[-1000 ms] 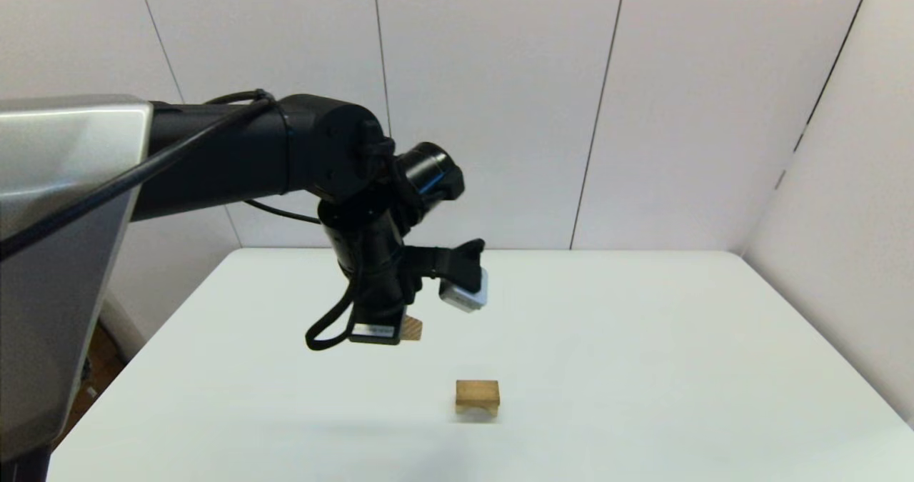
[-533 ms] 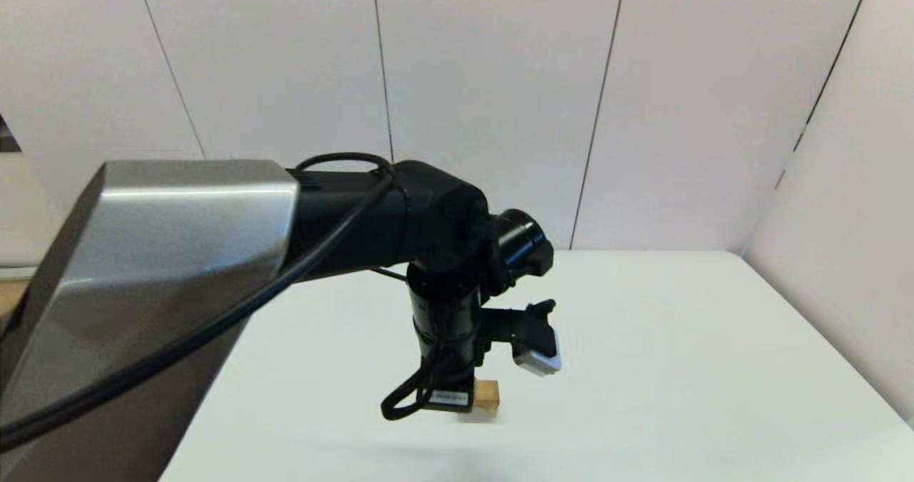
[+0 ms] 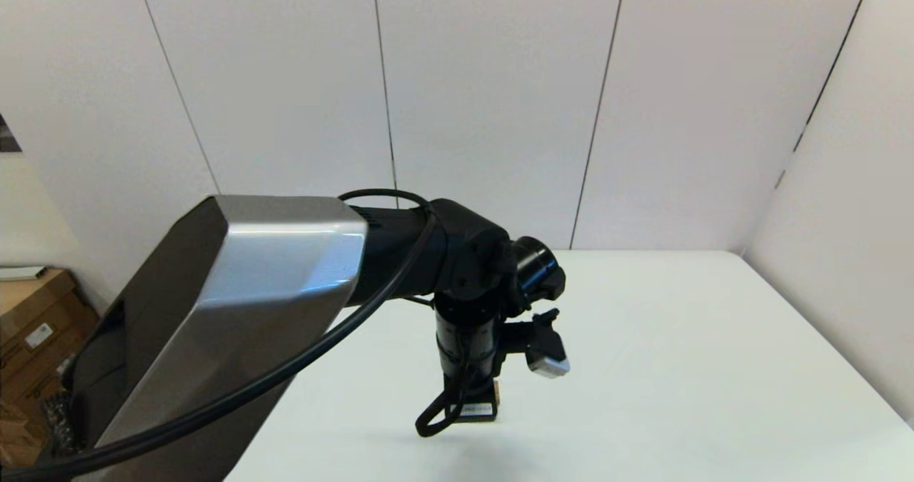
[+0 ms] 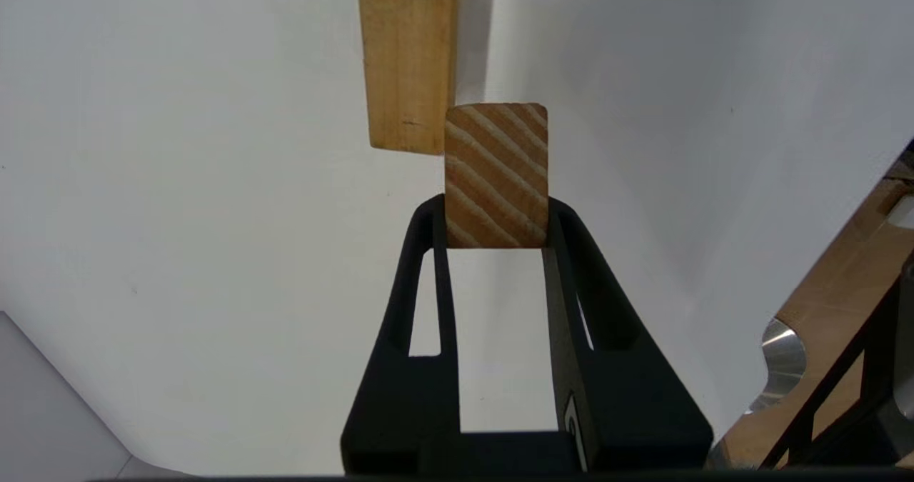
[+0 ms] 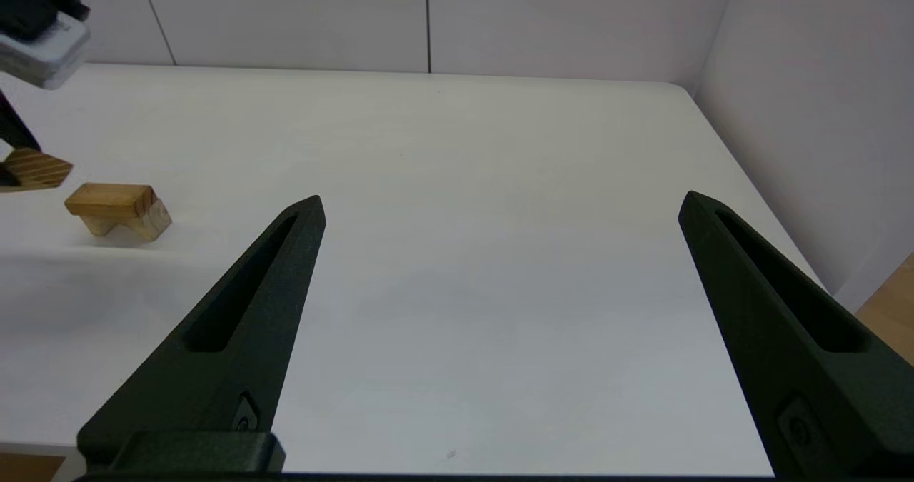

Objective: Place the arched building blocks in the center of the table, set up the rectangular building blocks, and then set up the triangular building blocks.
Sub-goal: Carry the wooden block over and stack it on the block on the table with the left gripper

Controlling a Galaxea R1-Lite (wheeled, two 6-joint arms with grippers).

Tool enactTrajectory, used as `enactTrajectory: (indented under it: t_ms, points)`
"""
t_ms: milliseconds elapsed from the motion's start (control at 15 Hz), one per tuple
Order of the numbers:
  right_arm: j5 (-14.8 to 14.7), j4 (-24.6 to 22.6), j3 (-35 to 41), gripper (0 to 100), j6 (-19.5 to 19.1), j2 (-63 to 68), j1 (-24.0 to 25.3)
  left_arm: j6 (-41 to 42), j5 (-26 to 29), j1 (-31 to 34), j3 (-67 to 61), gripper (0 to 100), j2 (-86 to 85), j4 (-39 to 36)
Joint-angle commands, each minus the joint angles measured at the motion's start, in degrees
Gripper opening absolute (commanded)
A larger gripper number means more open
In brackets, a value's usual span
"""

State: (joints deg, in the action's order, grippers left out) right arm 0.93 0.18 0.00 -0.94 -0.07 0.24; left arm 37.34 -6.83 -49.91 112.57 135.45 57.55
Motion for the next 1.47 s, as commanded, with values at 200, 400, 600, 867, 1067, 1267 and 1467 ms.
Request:
enactTrajectory:
  t_ms: [200, 400, 600, 867, 1067, 1267, 1467]
  points:
    - [0.0, 0.0, 0.1, 100, 0.0, 0.0, 0.0, 0.5, -0.1, 0.3, 0.0, 0, 1.5, -1.6]
    - [0.0, 0.0, 0.1, 100, 0.0, 0.0, 0.0, 0.8, -0.4, 1.0, 0.0, 0, 1.5, -1.6]
    - [0.0, 0.0, 0.1, 100, 0.0, 0.0, 0.0, 0.9, -0.4, 1.6, 0.3, 0, 1.7, -1.9]
    - [0.0, 0.0, 0.1, 100, 0.0, 0.0, 0.0, 2.3, -0.3, 2.2, 0.4, 0, 3.0, -2.4]
    - [0.0, 0.0, 0.1, 100, 0.0, 0.0, 0.0, 3.0, -0.3, 2.2, 0.4, 0, 3.4, -3.6]
    - [0.0, 0.0, 0.1, 100, 0.0, 0.0, 0.0, 3.1, -0.3, 2.2, 0.4, 0, 3.6, -5.2]
    - [0.0, 0.0, 0.1, 100, 0.0, 0.0, 0.0, 5.1, -0.3, 2.2, 0.4, 0, 3.5, -6.2]
